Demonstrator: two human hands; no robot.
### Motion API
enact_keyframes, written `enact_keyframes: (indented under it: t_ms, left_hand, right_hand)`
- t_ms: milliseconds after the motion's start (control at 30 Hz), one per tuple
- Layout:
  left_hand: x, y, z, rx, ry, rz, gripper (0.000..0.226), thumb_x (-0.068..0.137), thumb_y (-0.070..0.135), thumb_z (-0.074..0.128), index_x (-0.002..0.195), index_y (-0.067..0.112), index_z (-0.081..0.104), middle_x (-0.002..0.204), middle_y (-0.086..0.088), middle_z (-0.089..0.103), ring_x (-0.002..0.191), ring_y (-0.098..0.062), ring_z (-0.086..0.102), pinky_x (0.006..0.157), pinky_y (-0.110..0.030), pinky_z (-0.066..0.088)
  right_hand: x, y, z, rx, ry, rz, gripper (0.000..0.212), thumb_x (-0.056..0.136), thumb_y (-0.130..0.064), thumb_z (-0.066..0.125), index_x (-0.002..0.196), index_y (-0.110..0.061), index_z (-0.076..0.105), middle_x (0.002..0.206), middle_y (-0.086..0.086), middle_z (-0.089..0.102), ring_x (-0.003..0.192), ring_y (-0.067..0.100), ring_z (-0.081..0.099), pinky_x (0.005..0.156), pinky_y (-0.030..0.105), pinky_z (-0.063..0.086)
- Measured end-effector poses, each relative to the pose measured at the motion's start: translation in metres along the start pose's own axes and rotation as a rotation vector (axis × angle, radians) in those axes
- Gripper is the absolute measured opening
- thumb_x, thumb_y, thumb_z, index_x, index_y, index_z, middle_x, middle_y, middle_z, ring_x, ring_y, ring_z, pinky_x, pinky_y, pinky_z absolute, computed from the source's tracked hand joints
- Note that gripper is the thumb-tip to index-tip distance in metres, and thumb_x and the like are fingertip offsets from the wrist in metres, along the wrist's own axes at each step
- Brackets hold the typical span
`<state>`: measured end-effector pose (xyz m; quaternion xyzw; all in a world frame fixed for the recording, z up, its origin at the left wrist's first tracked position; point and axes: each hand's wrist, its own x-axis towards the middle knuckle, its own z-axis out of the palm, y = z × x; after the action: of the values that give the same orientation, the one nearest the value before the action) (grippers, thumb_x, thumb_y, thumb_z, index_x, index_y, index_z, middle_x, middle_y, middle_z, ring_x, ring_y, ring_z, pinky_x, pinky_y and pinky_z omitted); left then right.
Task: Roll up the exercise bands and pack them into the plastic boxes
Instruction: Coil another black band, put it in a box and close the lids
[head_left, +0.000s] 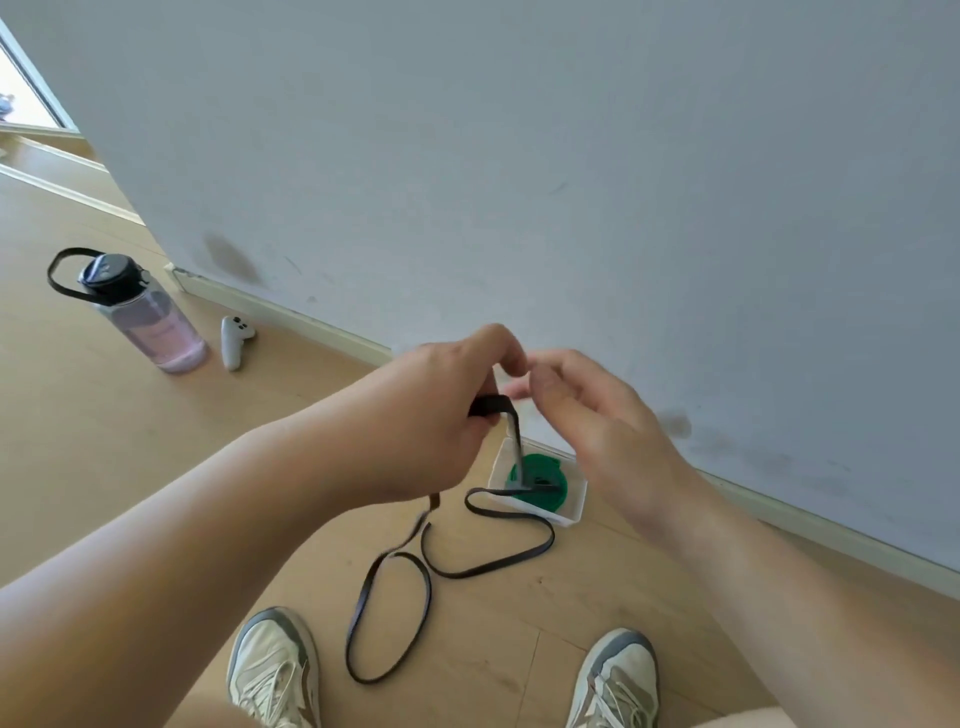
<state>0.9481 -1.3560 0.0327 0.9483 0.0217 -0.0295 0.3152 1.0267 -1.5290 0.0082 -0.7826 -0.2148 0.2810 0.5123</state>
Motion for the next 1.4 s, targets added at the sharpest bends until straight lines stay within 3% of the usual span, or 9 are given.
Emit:
enact_keyframes:
  t_ms: [200,400,467,633,767,967,1067,1300,1400]
  left_hand:
    - [0.001,-0.008,0.005,-0.130,0.142,0.050,0.037,0.086,0.009,0.061,0.115,0.029,0.051,0.096,0.015,0.066,0.079,-0.007,0.064,0.069,-0.019,0.051]
    - [0.002,-0.058,0.039,0.182,-0.557,-0.304,0.007,0.087,0.018,0.058,0.090,0.020,0.064,0.096,-0.004,0.072,0.080,-0.020,0.066,0.074,-0.033,0.058]
    - [0.001,-0.070,0.036,0.198,-0.609,-0.363,0.012,0.087,0.015,0.057,0.089,0.023,0.066,0.096,-0.001,0.071,0.079,-0.016,0.063,0.073,-0.028,0.055]
    - [0.001,-0.058,0.011,0.188,-0.369,-0.302,0.022,0.097,0.016,0.046,0.099,0.034,0.059,0.088,0.008,0.061,0.074,-0.015,0.058,0.066,-0.027,0.048]
    - [-0.004,-0.017,0.011,0.003,-0.083,-0.003,0.019,0.099,0.023,0.060,0.111,0.038,0.061,0.086,0.015,0.064,0.075,-0.006,0.059,0.068,-0.020,0.048]
    - [0.002,-0.002,0.007,-0.303,0.170,0.055,0.034,0.088,0.010,0.071,0.113,0.026,0.055,0.087,0.010,0.070,0.074,-0.009,0.066,0.067,-0.017,0.052]
    - [0.007,-0.021,0.019,-0.176,0.026,-0.053,0.031,0.084,0.011,0.068,0.104,0.030,0.055,0.086,0.009,0.064,0.073,-0.005,0.060,0.063,-0.014,0.046]
    - [0.004,-0.088,0.051,0.311,-0.597,-0.419,0.013,0.089,0.015,0.052,0.094,0.014,0.064,0.086,-0.001,0.062,0.076,-0.021,0.056,0.069,-0.029,0.048]
    - [0.003,-0.100,0.039,0.377,-0.587,-0.448,0.016,0.093,0.012,0.050,0.096,0.020,0.063,0.092,0.001,0.065,0.080,-0.020,0.060,0.074,-0.030,0.051]
  right_hand:
    - [0.005,0.003,0.000,0.013,0.078,-0.067,0.036,0.097,-0.044,0.060,0.068,-0.024,0.065,0.073,0.016,0.062,0.076,0.035,0.059,0.091,0.062,0.051]
    - [0.008,-0.005,-0.016,0.637,0.154,-0.034,0.041,0.104,-0.020,0.050,0.065,-0.013,0.061,0.067,0.008,0.057,0.076,0.030,0.060,0.090,0.054,0.055]
    - [0.012,0.001,-0.030,0.452,0.301,0.052,0.040,0.101,-0.016,0.048,0.065,-0.007,0.063,0.066,0.016,0.062,0.073,0.027,0.065,0.090,0.056,0.057]
    - [0.017,0.025,-0.046,-0.507,0.053,0.293,0.027,0.097,-0.027,0.045,0.070,-0.023,0.049,0.070,-0.003,0.050,0.070,0.019,0.047,0.067,0.035,0.035]
    - [0.009,0.014,-0.020,-0.187,-0.077,0.088,0.028,0.107,-0.041,0.045,0.122,-0.033,0.067,0.123,-0.020,0.069,0.122,0.001,0.059,0.108,0.029,0.044]
    - [0.007,0.003,-0.003,-0.066,-0.051,-0.062,0.038,0.102,-0.046,0.054,0.076,-0.022,0.067,0.080,0.011,0.070,0.079,0.032,0.066,0.083,0.051,0.055]
    - [0.008,0.003,-0.009,-0.117,0.079,-0.092,0.036,0.103,-0.036,0.057,0.074,-0.015,0.064,0.076,0.011,0.065,0.070,0.013,0.057,0.074,0.032,0.047]
    - [0.013,0.001,-0.041,0.665,0.248,-0.092,0.037,0.103,-0.010,0.044,0.066,-0.010,0.046,0.063,0.006,0.052,0.072,0.025,0.063,0.092,0.055,0.055]
    - [0.018,0.017,-0.058,0.172,0.335,0.034,0.038,0.096,-0.021,0.049,0.059,-0.013,0.056,0.076,0.022,0.062,0.089,0.042,0.066,0.091,0.056,0.053]
